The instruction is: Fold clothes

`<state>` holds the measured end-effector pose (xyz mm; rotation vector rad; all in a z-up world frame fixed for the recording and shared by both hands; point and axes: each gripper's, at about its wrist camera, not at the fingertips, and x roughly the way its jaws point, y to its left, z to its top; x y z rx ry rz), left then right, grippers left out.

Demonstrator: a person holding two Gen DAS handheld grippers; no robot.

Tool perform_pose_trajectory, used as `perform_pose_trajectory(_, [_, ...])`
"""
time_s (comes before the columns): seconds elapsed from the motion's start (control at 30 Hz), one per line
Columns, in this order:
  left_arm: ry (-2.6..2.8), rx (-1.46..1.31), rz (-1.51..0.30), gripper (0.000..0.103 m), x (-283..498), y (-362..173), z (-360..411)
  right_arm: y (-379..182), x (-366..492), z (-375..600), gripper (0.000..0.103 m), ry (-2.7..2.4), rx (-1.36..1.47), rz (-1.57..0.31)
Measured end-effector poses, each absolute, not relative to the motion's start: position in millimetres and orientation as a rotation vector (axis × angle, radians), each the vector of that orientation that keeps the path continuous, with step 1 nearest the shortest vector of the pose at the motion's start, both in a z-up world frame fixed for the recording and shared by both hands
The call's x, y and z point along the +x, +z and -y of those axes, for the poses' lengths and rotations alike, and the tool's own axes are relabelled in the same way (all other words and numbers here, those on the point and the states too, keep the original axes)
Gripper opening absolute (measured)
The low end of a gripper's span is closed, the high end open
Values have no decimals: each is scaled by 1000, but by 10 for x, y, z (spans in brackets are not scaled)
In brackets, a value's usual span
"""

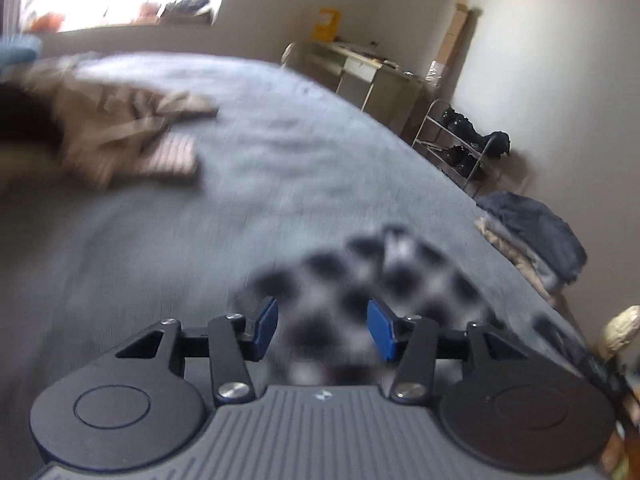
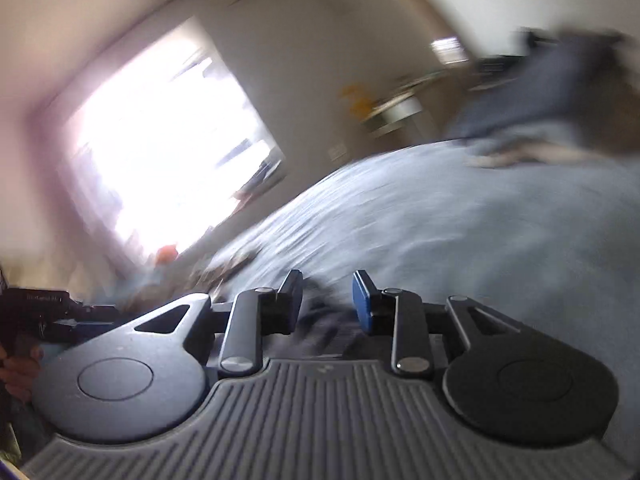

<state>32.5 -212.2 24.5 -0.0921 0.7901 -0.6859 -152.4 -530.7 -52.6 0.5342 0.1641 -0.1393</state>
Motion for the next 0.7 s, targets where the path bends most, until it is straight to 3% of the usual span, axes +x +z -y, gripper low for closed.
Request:
perform_pose_trajectory(0.13, [-696, -208, -855, 51, 142, -140, 1787, -339, -1348, 5194, 28, -38, 560, -262])
perform_pose_trajectory(0.2, [-681, -265, -874, 51, 193, -272, 1665, -379, -1488, 5108, 34, 36, 675, -305])
perform_pose_trajectory(0.27, [-664, -331, -893, 52, 365, -372, 1564, -512, -1659, 4972, 51, 81, 810, -362])
perform_pose_trajectory(0.4, [-661, -485, -982, 52, 820, -619, 1559, -839, -1796, 4554, 54, 135, 1015, -530])
perform_pose_trajectory(0.53, [-664, -559, -1028, 52, 1182, -872, 1672, -1006, -1589, 4239, 58, 91, 1027, -642])
perform_pose_trajectory(0.7, [-717, -638, -1015, 49, 1450, -1019, 1781, -975, -1270, 4033, 71, 57, 940, -658])
